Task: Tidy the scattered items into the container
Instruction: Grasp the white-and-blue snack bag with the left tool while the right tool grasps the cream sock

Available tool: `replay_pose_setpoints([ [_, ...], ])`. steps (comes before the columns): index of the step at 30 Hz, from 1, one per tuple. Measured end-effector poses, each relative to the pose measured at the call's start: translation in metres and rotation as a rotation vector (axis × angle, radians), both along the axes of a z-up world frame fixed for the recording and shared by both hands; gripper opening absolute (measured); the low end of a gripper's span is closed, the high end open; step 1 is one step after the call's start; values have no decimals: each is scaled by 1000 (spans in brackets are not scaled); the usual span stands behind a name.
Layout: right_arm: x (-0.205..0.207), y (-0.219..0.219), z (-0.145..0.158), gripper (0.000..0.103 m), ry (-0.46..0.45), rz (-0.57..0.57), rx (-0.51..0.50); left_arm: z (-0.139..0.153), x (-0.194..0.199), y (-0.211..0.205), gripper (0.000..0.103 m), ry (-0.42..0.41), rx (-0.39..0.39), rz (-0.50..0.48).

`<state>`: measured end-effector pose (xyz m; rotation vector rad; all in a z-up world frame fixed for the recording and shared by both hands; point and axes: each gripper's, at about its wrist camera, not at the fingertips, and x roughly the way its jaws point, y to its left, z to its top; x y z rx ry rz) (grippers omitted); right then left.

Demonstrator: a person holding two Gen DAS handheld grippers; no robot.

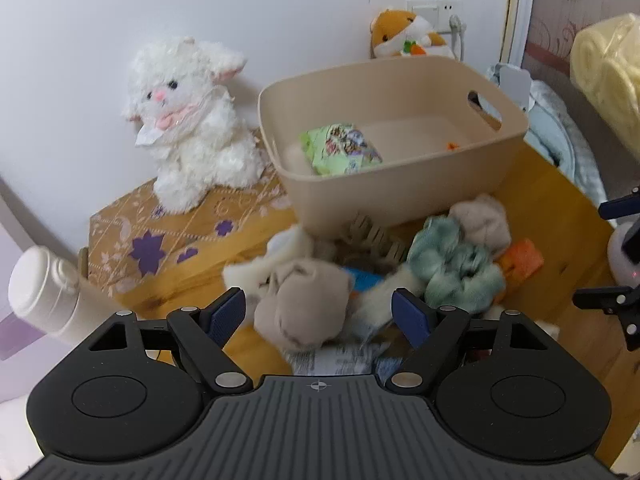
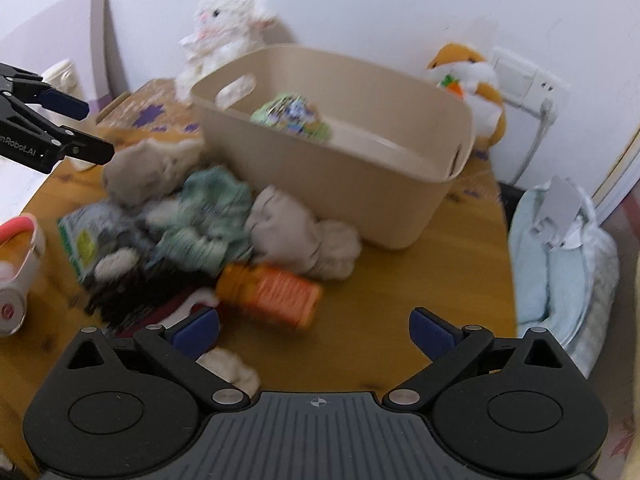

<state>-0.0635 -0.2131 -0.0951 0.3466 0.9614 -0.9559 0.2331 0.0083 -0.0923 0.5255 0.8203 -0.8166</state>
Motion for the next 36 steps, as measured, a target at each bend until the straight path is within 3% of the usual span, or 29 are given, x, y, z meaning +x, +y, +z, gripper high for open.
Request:
replay_pose_setpoints([
  [7, 14, 20, -34, 103, -10, 7, 95, -29, 3, 14, 82, 51, 84, -35],
  [12, 24, 26, -59, 103, 12, 26, 141, -51, 16, 20, 82, 175, 77, 0],
  [23, 45, 21, -84, 103, 62, 43, 173, -86, 35, 6, 82, 320, 86, 68],
  [25, 48, 22, -87, 95, 73, 41, 173, -89, 37, 4, 80, 329, 94, 79],
  [26, 49, 23, -88, 85, 74, 36, 180, -90, 38, 4, 76, 336, 94, 86],
  [27, 49, 24, -88, 76, 68, 28, 190, -91, 39, 5, 68, 347, 92, 90],
  [28, 49, 25, -89, 72, 59, 20, 197, -92, 39, 5, 62, 360, 96, 93],
  [30, 47, 29, -87, 56, 55, 21, 191, -93, 39, 7, 62, 363, 104, 96],
  [36, 37, 35, -82, 28, 37, 29, 217, -88, 38, 21, 60, 381, 75, 101],
])
